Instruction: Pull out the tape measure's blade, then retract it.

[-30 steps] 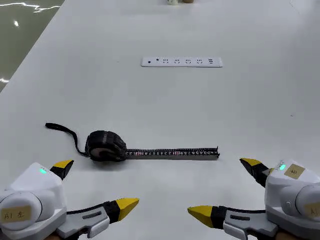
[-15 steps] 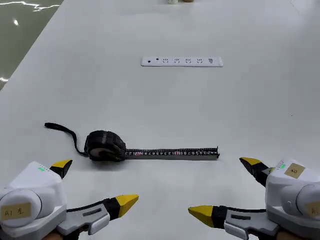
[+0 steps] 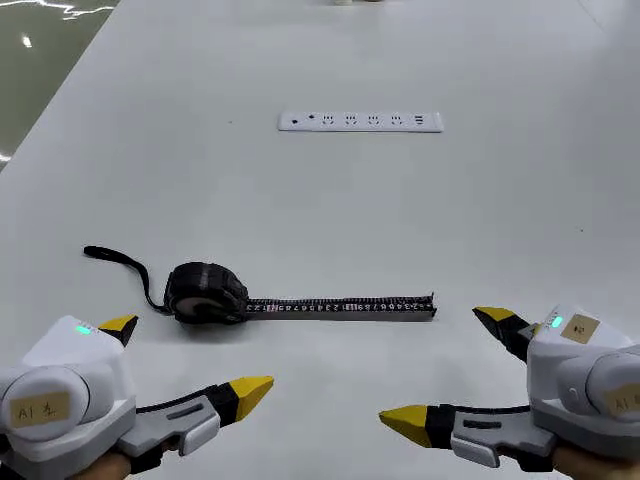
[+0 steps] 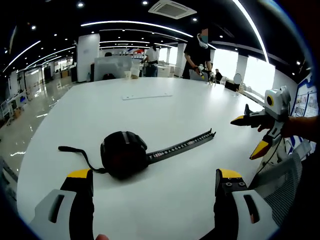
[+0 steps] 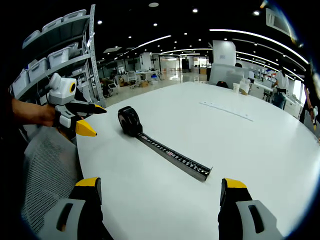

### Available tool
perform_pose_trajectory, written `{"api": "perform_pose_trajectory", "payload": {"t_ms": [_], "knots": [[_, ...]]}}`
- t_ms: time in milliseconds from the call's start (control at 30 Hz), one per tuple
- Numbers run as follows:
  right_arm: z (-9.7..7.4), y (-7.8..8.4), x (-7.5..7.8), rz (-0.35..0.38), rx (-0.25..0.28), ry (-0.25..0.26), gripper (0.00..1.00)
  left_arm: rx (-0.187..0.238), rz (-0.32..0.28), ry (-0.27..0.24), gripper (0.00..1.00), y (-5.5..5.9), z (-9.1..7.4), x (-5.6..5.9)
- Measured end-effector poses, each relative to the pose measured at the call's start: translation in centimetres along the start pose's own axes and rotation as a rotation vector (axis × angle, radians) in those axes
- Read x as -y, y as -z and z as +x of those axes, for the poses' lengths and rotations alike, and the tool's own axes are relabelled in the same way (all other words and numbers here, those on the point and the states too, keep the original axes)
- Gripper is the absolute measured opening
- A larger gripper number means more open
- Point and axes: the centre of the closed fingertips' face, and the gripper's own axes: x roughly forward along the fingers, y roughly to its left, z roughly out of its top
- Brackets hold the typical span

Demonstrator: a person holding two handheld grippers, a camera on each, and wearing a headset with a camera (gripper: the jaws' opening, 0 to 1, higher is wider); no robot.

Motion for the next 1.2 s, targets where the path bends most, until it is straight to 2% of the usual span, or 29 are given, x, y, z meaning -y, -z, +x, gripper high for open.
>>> {"api": "perform_pose_trajectory", "payload": {"t_ms": [467,667,933,1200], "knots": [[0.5,0.4,1.6,-0.054,-0.028,-0.032,0.92,0.002,-0.024,-0.034,0.99,-0.5,1.6,-1.2],[0.8,0.1,1.8,-0.091,-0.018,-0.054,0.85,0.002,-0.031,-0.049,0.99,-0.8,2.0,-1.7],[1.4,0.3,2.4,-0.125,-0.03,-0.082,0.79,0.0,-0.045,-0.057,0.99,-1.1,2.7,-2.3],[1.8,0.3,3.4,-0.174,-0.034,-0.106,0.69,0.008,-0.086,-0.074,0.97,-1.7,3.8,-2.9]]}}
